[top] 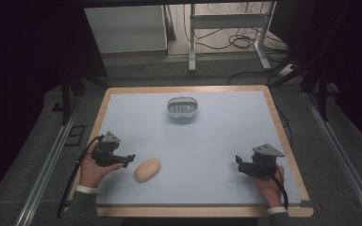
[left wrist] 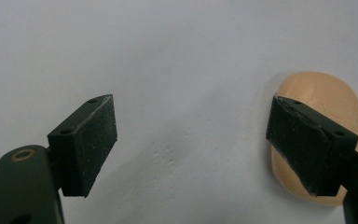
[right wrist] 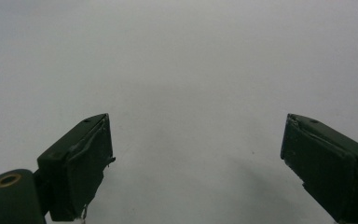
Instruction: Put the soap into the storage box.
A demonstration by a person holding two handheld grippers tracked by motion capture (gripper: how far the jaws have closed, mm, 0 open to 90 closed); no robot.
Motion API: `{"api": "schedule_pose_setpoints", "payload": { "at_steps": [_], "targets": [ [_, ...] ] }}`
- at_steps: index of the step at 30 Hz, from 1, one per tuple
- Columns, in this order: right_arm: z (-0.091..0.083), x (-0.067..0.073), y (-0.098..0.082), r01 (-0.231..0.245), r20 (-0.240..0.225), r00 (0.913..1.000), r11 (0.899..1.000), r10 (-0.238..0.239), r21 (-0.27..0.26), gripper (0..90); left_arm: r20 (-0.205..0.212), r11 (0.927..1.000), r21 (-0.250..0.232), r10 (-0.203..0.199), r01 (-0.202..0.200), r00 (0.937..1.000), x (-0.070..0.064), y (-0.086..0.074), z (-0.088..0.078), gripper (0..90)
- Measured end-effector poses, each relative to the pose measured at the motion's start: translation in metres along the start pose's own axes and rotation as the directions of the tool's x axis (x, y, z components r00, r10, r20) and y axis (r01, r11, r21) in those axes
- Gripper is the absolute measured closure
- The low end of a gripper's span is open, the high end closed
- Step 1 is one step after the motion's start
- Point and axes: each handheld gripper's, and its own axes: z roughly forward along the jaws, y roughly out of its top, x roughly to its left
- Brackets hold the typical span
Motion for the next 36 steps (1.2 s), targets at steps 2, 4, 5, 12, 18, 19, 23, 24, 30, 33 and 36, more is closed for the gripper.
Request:
{"api": "schedule_pose_setpoints", "payload": {
  "at_steps": [2, 4, 5, 12, 18, 19, 23, 24, 30, 33, 36],
  "targets": [
    [0.000, 0.000, 0.000, -0.001, 0.000, 1.0000, 1.000, 0.001, 0.000, 9.0, -0.001, 1.0000, -0.003, 0.007, -0.007, 1.0000, -0.001, 0.002, -0.003, 16.8],
    [0.000, 0.000, 0.000, -0.001, 0.001, 1.0000, 1.000, 0.001, -0.001, 9.0, 0.007, 0.9999, -0.007, 0.013, -0.013, 0.9999, -0.002, 0.004, -0.005, 16.8],
    [0.000, 0.000, 0.000, -0.002, 0.002, 1.0000, 1.000, 0.002, 0.000, 9.0, 0.009, 0.9999, -0.007, 0.015, -0.015, 0.9999, -0.002, 0.005, -0.006, 16.7],
    [0.000, -0.002, 0.000, -0.023, 0.007, 0.9997, 1.000, 0.023, -0.003, 9.3, 0.024, 0.9990, -0.015, 0.042, -0.042, 0.9988, -0.008, 0.013, -0.011, 16.7],
    [-0.001, -0.002, 0.000, -0.029, 0.008, 0.9995, 1.000, 0.030, -0.010, 9.4, 0.039, 0.9975, -0.013, 0.069, -0.069, 0.9968, -0.014, 0.019, -0.013, 16.6],
    [-0.001, -0.002, -0.001, -0.028, 0.008, 0.9996, 1.000, 0.028, -0.011, 9.4, 0.048, 0.9976, -0.016, 0.068, -0.068, 0.9965, -0.015, 0.019, -0.013, 16.5],
    [-0.002, -0.002, -0.001, -0.025, 0.008, 0.9996, 1.000, 0.025, -0.012, 9.4, 0.065, 0.9974, -0.016, 0.071, -0.070, 0.9954, -0.018, 0.019, -0.012, 16.3],
    [-0.002, -0.002, -0.001, -0.025, 0.010, 0.9996, 1.000, 0.025, -0.013, 9.4, 0.069, 0.9972, -0.013, 0.075, -0.074, 0.9948, -0.019, 0.018, -0.012, 16.4],
    [-0.001, -0.001, -0.001, -0.026, 0.015, 0.9996, 1.000, 0.026, -0.011, 9.4, 0.088, 0.9961, -0.001, 0.088, -0.088, 0.9922, -0.025, 0.018, -0.010, 16.4],
    [-0.001, -0.001, -0.001, -0.024, 0.016, 0.9996, 1.000, 0.024, -0.011, 9.4, 0.097, 0.9951, 0.008, 0.098, -0.099, 0.9905, -0.028, 0.018, -0.008, 16.4],
    [-0.002, -0.001, -0.001, -0.024, 0.016, 0.9996, 1.000, 0.024, -0.012, 9.4, 0.109, 0.9939, 0.023, 0.105, -0.108, 0.9885, -0.032, 0.018, -0.003, 16.3]
  ]
}}
